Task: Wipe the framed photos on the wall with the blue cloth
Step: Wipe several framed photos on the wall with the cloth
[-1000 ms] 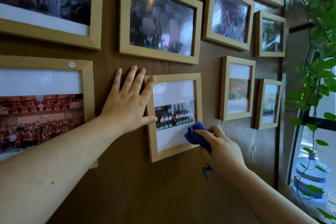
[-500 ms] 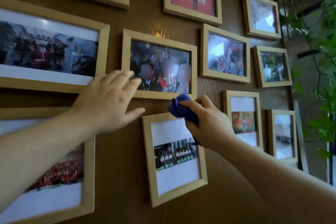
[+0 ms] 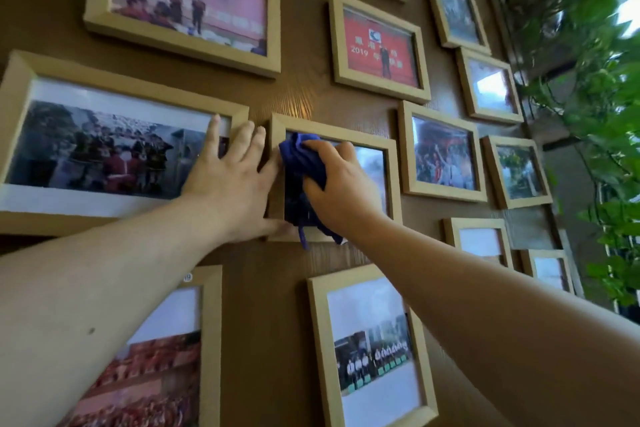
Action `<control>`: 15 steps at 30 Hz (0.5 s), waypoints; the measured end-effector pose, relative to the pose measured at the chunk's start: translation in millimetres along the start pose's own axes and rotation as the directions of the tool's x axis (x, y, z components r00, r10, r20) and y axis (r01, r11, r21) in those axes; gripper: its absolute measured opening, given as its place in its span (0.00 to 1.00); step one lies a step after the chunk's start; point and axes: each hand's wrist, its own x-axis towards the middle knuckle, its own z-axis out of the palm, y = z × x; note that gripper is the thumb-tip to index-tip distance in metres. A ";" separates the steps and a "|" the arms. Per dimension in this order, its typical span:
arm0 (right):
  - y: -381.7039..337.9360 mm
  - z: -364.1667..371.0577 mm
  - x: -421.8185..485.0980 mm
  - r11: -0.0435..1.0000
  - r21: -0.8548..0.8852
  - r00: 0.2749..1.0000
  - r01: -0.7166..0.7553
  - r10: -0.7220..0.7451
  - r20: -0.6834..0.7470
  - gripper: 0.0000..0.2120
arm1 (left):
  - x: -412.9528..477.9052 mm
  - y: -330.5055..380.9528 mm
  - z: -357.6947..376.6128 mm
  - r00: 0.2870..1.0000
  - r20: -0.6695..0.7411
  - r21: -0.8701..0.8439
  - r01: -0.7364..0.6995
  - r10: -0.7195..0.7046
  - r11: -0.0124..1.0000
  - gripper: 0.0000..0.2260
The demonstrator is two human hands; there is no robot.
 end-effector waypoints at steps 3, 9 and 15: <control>2.1 9.1 10.2 0.994 -0.106 1.000 0.004 -0.004 -0.002 0.25 | 1.0 1.2 2.2 1.000 0.016 -0.029 0.003 -0.003 1.000 0.53; 32.6 5.7 14.2 0.940 -0.341 0.999 -0.014 0.025 0.027 0.26 | 4.2 2.7 4.7 0.999 -0.029 -0.063 -0.024 0.022 0.998 0.53; 80.3 -16.5 13.5 0.854 -0.426 0.952 -0.297 0.298 -0.066 0.24 | 4.8 1.0 9.0 0.999 -0.022 -0.120 -0.043 0.041 0.992 0.54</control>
